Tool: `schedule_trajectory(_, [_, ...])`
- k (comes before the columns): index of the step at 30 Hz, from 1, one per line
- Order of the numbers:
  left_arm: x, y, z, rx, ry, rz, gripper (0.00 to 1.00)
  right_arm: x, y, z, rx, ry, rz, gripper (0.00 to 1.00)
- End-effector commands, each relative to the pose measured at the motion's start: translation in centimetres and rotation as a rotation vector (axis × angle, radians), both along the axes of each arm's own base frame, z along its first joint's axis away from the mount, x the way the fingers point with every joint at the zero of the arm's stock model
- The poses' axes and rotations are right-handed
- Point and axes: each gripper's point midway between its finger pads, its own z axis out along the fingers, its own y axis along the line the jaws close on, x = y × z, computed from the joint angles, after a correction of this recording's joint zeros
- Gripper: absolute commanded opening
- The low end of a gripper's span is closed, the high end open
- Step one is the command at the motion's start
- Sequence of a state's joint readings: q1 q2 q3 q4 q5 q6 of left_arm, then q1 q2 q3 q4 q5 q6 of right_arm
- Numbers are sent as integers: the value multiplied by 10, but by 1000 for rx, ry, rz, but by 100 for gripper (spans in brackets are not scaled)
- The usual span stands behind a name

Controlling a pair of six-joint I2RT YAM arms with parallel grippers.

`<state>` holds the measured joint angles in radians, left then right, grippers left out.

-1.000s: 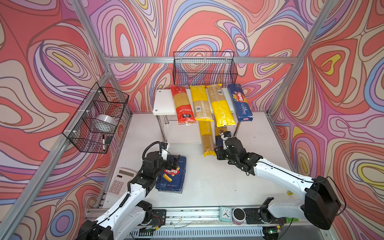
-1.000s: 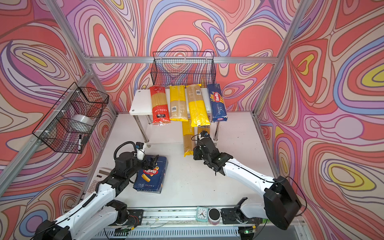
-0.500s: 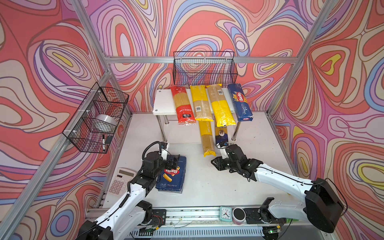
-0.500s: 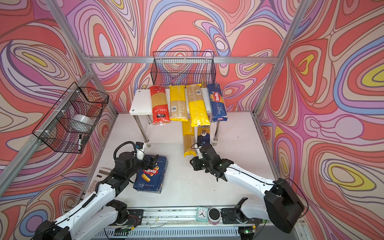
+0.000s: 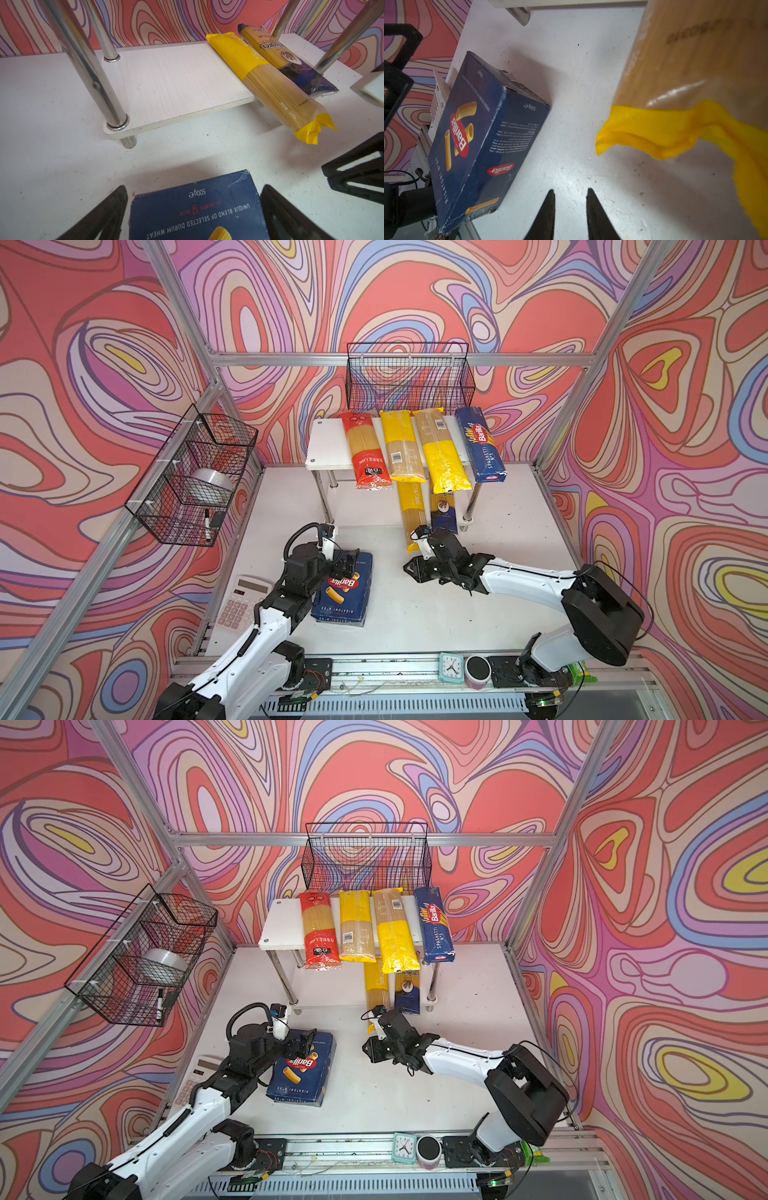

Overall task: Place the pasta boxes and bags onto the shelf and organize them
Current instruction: 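Draw the open right gripper back from the shelf toward the table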

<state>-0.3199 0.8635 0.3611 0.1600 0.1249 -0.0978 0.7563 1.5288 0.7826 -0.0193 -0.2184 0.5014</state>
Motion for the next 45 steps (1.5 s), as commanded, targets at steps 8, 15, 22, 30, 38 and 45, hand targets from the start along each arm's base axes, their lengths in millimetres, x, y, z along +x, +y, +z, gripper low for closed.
schedule_trajectory(8, [1,4,5,3,-11,15,100,34,23,2,0,-73,-19,26])
schedule_trajectory(15, [1,4,5,3,-8,17,100,51,33,-2,-16,-91,-25,26])
schedule_trajectory(22, [1,4,5,3,-7,16,100,71,33,3,-33,-127,-76,24])
schedule_trajectory(30, [1,4,4,3,-3,22,100,85,29,-1,-46,-132,-99,24])
schedule_trajectory(38, [2,8,4,6,2,42,100,63,30,14,-14,-132,-26,30])
schedule_trajectory(45, [4,12,-5,12,74,81,100,13,24,36,-50,-167,39,38])
